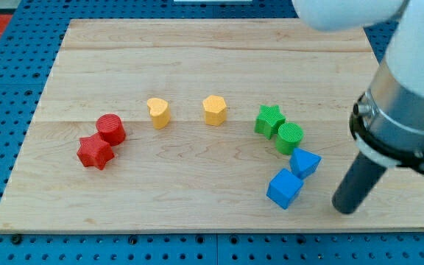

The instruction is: Push the red star towards the green circle and green star

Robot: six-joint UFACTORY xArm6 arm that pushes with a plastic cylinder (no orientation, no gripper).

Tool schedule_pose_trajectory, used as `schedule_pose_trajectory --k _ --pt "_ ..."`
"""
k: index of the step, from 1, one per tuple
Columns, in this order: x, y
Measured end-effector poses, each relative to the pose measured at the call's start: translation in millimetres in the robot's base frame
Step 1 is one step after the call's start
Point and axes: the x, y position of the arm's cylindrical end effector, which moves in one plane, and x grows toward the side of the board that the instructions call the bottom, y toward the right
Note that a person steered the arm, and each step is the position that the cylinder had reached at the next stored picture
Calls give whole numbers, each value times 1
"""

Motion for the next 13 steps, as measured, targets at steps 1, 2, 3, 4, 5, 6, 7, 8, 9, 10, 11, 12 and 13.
schedule_pose_trajectory --k 1,2,3,4,5,6,7,8,9,10,11,12,13 --pt "7 -71" --pt "7 -137" --pt "7 -157" --pt "7 -194" --pt "1 -273" --pt "-31 -317" --pt "-68 -346" --pt "-77 -362" --pt "-82 -413" --pt "-105 -400" --pt "-80 -319" --pt "-74 -251" --pt "-77 -241"
